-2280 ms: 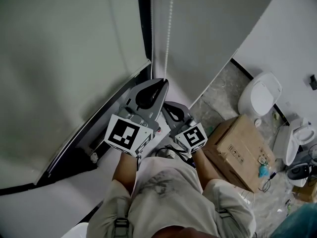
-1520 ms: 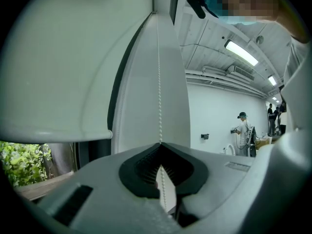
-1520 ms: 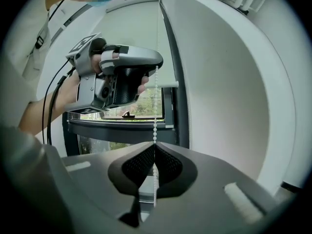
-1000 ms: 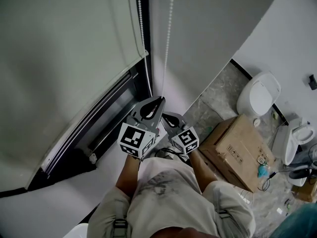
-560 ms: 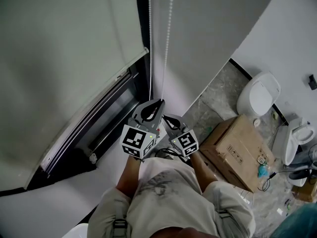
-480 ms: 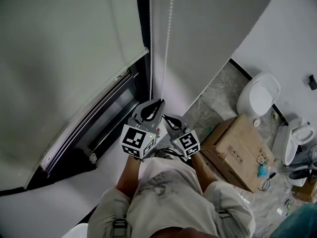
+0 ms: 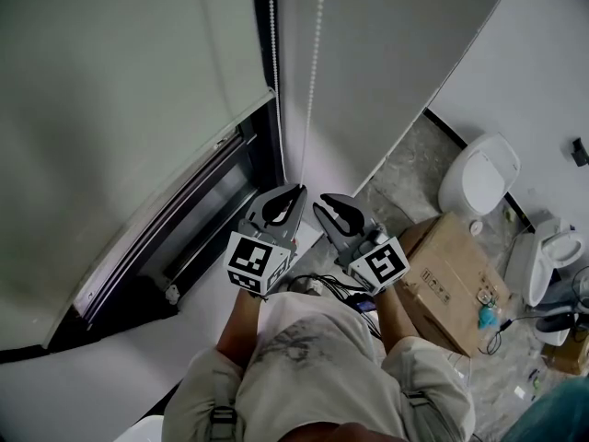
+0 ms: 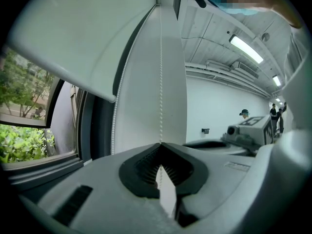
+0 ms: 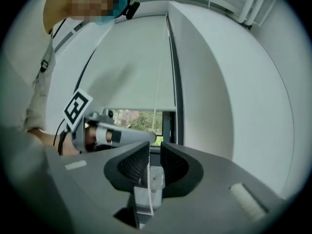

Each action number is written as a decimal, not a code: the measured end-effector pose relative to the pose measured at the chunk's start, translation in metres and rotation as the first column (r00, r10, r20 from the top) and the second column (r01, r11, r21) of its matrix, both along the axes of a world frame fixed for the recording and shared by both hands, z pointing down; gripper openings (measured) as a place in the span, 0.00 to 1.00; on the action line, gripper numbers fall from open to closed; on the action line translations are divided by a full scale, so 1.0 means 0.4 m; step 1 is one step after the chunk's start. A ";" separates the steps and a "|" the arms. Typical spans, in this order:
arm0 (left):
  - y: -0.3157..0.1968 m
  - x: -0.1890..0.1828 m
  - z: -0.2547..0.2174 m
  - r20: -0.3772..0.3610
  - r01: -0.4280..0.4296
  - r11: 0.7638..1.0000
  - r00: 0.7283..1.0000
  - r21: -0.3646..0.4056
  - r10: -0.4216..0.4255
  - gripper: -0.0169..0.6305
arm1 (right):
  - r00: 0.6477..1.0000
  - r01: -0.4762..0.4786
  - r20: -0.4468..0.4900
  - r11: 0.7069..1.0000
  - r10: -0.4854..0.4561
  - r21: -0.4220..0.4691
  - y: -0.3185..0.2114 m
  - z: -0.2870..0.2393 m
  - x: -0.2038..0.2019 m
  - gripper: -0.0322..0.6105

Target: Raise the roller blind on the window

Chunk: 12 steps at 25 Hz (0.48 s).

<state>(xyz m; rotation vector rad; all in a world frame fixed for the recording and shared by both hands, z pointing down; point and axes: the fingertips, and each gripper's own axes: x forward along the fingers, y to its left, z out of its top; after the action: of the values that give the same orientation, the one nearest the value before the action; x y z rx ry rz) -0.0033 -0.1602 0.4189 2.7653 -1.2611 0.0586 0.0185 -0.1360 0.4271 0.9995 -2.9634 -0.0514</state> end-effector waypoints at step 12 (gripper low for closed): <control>0.005 0.014 0.000 0.006 -0.007 1.000 1.000 0.001 0.007 0.04 | 0.994 0.078 0.061 0.985 -0.088 0.156 -0.034 -0.260 -0.046 0.18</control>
<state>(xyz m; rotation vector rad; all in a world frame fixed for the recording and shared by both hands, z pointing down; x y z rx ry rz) 0.0024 -0.1582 0.4187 2.7722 -1.2532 0.0673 0.0001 -0.1496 0.3231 0.9085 -3.1016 -0.2552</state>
